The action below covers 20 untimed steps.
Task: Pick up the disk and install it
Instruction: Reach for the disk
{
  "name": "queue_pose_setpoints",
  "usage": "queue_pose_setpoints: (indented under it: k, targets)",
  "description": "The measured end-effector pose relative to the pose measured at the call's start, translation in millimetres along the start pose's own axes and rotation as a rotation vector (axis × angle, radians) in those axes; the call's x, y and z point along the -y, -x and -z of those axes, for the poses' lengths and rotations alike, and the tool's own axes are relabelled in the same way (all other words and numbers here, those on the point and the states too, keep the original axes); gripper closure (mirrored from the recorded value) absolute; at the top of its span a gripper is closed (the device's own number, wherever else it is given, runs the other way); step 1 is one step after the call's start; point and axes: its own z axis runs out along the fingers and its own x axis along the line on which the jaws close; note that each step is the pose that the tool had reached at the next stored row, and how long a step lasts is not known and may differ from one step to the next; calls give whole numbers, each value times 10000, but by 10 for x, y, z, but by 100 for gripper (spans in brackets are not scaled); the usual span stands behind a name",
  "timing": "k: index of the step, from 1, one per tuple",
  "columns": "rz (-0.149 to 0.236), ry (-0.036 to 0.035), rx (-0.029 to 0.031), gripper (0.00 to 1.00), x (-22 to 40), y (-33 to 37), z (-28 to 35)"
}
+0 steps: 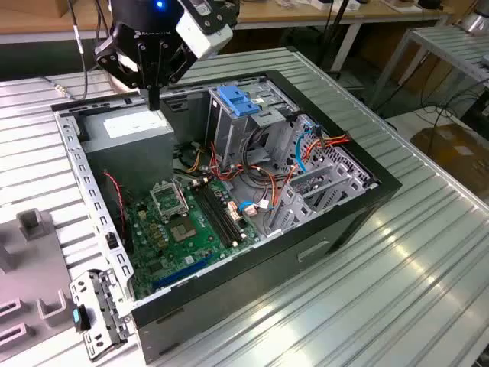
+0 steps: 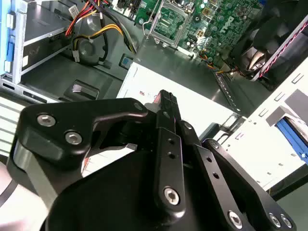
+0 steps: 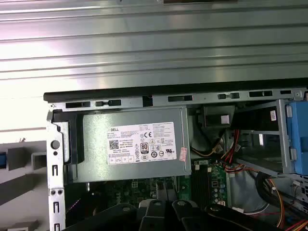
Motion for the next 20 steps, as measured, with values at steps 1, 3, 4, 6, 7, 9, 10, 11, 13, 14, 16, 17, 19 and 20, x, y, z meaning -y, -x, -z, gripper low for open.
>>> queue_pose_setpoints:
  k: [1,3,4,6,7,9,10,11,13,14,16,17,19,20]
  targets:
    - [0,0,0,89,0,0,0]
    - [0,0,0,89,0,0,0]
    - [0,0,0,89,0,0,0]
    - [0,0,0,89,0,-3,0]
    - [0,0,0,89,0,-4,0]
    - [-2,1,1,89,1,-12,0]
    - [-1,1,0,89,1,-15,0]
    - [0,1,0,89,1,-19,0]
    - [0,0,0,89,2,-27,1]
    - [0,1,0,89,2,-30,1]
    - [0,0,0,89,3,-39,1]
    - [1,0,1,89,3,-42,1]
    - [0,0,0,89,4,-52,1]
    - [1,0,0,89,4,-57,1]
